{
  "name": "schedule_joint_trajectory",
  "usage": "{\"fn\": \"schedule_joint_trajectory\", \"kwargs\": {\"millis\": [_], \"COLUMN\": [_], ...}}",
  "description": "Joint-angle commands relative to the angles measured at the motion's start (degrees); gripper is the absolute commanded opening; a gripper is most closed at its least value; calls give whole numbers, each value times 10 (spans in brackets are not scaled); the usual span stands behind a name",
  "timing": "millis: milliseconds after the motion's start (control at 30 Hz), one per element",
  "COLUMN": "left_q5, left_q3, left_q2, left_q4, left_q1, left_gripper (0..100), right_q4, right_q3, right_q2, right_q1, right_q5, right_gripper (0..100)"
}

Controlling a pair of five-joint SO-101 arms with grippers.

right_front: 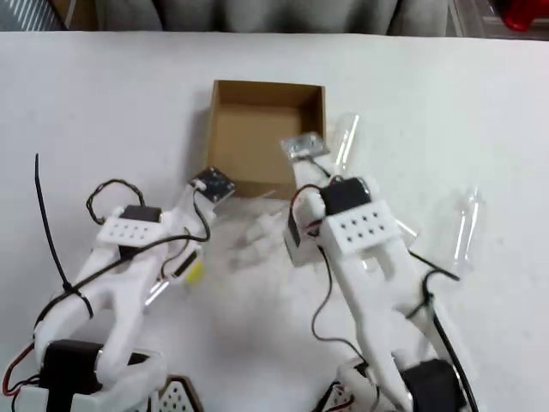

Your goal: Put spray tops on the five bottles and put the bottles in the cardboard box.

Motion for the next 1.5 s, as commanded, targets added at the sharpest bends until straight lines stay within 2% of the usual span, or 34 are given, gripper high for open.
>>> {"fn": "schedule_joint_trajectory", "kwargs": {"millis": [0, 133, 267, 333, 500, 700, 833, 1000, 1133, 1233, 1333, 1467], "left_q5": [1, 1, 1, 0, 0, 1, 5, 7, 74, 119, 142, 165], "left_q3": [-13, -13, -11, -11, -8, 62, 86, 86, 84, 82, 80, 63], "left_q2": [-5, -5, -5, -5, -21, -139, -209, -230, -231, -232, -233, -290], "left_q4": [-3, -3, -3, 0, 3, -19, -26, -36, -60, -74, -89, -83], "left_q1": [0, 0, 0, 0, 0, 4, 0, 0, -6, -14, -15, -15], "left_gripper": [20, 20, 20, 20, 20, 20, 20, 20, 20, 20, 20, 20], "right_q4": [-74, -198, -265, -284, -384, -535, -572, -583, -583, -590, -635, -696], "right_q3": [-7, -7, -4, 1, 82, 179, 190, 190, 188, 185, 185, 185], "right_q2": [-66, -101, -109, -109, -115, -116, -116, -116, -116, -120, -147, -203], "right_q1": [0, -33, -60, -62, -53, -5, 25, 25, 23, 27, 29, 24], "right_q5": [8, 5, 0, -46, -219, -276, -276, -277, -287, -354, -384, -383], "right_gripper": [15, 15, 15, 15, 15, 15, 15, 15, 15, 15, 15, 15]}}
